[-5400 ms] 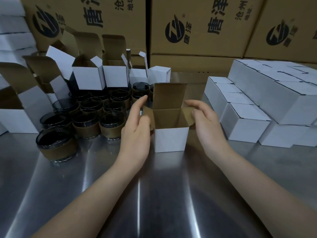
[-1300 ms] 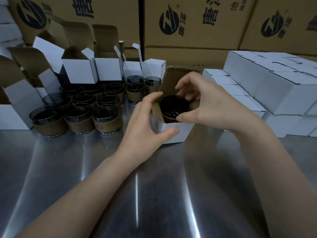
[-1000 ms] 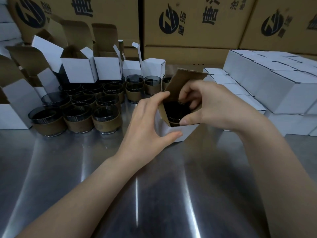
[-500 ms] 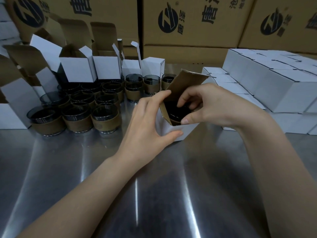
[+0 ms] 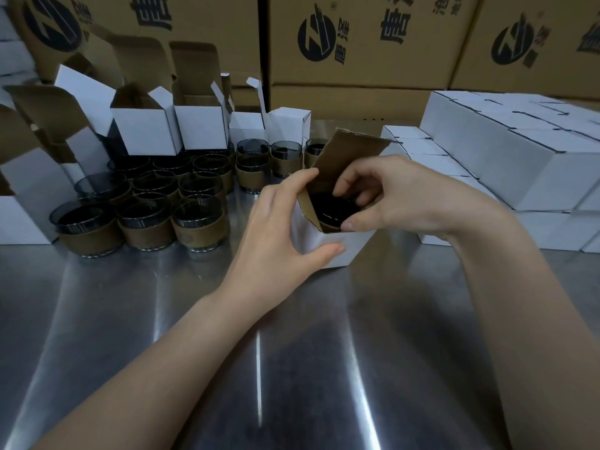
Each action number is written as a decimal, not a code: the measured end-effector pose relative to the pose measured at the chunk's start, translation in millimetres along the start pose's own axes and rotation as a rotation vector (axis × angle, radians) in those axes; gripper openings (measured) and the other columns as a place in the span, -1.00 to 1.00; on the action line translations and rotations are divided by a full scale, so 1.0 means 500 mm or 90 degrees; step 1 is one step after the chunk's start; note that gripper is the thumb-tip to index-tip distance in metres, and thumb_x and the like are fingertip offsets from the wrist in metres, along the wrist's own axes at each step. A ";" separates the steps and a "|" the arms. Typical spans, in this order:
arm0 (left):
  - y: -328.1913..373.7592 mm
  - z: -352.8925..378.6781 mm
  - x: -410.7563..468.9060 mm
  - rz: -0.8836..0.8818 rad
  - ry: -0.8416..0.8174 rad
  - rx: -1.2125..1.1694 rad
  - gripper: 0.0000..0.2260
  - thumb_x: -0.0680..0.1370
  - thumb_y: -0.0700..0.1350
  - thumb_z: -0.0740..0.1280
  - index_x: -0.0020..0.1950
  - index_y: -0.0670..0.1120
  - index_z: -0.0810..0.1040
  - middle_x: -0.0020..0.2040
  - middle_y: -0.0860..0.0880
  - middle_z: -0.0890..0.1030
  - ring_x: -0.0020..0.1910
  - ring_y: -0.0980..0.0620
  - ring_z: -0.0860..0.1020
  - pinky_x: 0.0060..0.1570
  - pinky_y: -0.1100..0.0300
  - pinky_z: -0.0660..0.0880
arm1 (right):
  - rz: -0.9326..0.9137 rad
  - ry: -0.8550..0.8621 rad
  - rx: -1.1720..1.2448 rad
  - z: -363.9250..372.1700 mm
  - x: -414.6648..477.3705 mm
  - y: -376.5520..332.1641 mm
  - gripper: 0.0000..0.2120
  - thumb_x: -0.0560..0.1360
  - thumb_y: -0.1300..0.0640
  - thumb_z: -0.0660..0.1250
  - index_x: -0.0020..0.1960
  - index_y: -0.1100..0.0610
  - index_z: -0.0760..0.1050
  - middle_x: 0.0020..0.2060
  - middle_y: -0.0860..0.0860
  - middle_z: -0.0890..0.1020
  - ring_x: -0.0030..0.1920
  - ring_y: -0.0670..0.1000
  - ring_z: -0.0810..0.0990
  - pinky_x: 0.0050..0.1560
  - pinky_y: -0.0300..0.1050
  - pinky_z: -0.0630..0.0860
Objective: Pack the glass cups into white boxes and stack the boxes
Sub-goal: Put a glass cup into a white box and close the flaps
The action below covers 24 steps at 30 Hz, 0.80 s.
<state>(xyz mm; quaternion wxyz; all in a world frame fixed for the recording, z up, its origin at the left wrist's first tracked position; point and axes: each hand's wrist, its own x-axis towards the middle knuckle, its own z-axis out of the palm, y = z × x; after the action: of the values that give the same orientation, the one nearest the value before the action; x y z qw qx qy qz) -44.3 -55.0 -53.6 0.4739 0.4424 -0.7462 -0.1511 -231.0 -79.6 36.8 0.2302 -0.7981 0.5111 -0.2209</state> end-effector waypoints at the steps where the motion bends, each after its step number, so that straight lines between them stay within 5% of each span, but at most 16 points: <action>1: 0.000 0.000 0.000 -0.002 -0.001 -0.001 -0.22 0.36 0.11 0.51 0.49 0.25 0.19 0.30 0.19 0.34 0.37 0.24 0.31 0.36 0.10 0.39 | 0.000 -0.001 0.004 0.000 0.000 0.000 -0.67 0.31 0.17 0.57 0.02 0.01 0.57 -0.07 -0.01 0.60 0.00 0.06 0.57 0.00 -0.03 0.54; 16: -0.007 -0.001 0.002 -0.064 -0.010 -0.060 -0.19 0.36 0.11 0.54 0.50 0.28 0.16 0.35 0.18 0.40 0.34 0.25 0.37 0.32 0.16 0.40 | -0.001 0.011 0.105 0.008 0.008 0.017 -0.75 0.33 0.22 0.56 -0.06 0.04 0.58 -0.06 0.05 0.66 -0.22 -0.06 0.55 -0.03 -0.02 0.58; 20: -0.016 -0.005 0.003 -0.079 -0.009 -0.087 -0.11 0.41 0.04 0.55 0.54 0.32 0.03 0.41 0.26 0.38 0.37 0.30 0.36 0.32 0.27 0.38 | -0.024 0.155 0.211 0.011 0.018 0.019 -0.76 0.47 0.37 0.36 -0.14 0.02 0.59 -0.15 0.00 0.69 -0.16 -0.17 0.63 -0.17 -0.33 0.51; 24: -0.026 -0.005 0.002 -0.118 -0.008 -0.118 -0.06 0.44 -0.03 0.54 0.54 0.28 -0.07 0.22 0.38 0.44 0.18 0.50 0.43 0.09 0.61 0.33 | 0.015 0.301 0.353 0.004 0.024 0.023 -0.62 0.43 0.52 0.17 -0.14 0.08 0.57 -0.24 -0.02 0.66 -0.24 -0.19 0.60 -0.22 -0.32 0.53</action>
<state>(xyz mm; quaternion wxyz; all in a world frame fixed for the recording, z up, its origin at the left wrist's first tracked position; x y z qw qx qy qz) -35.5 -62.7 -60.3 0.4921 0.4631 -0.6878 -0.2652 -233.4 -94.5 30.0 0.3155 -0.6266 0.4799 -0.5268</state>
